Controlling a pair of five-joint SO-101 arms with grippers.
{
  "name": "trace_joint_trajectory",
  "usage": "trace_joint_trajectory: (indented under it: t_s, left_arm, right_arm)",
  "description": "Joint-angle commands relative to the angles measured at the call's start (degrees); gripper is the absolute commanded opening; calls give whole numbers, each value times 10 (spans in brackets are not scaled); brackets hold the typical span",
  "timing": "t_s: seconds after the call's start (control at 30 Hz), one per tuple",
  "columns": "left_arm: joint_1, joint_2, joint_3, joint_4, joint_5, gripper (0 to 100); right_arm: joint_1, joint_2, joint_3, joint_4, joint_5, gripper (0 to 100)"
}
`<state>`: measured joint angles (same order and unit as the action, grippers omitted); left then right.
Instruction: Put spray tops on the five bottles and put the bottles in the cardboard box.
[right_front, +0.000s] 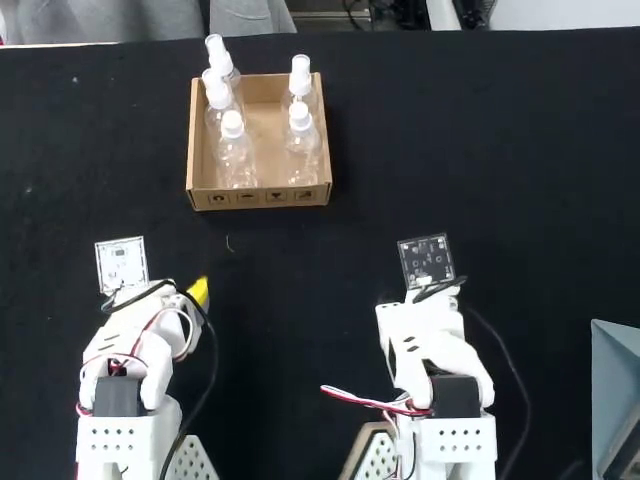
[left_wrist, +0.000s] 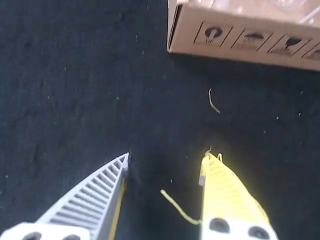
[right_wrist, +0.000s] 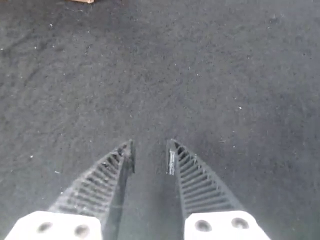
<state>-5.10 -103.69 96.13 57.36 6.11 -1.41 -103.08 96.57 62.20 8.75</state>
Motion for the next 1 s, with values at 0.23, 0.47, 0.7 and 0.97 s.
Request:
trace_joint_trajectory:
  t_s: [0.23,0.47,0.7,0.97]
  left_arm:
    - [7,-1,14,28,-5,213]
    - [4,0,14,41,-5,213]
    - [3,0,14,98,-6,213]
    - [5,-1,14,126,-6,213]
  right_arm:
    - [16,-54,-2,60,-3,72]
    - [17,-55,-2,127,1,68]
    - [16,-54,-2,126,-3,68]
    - [17,-51,-2,125,-4,67]
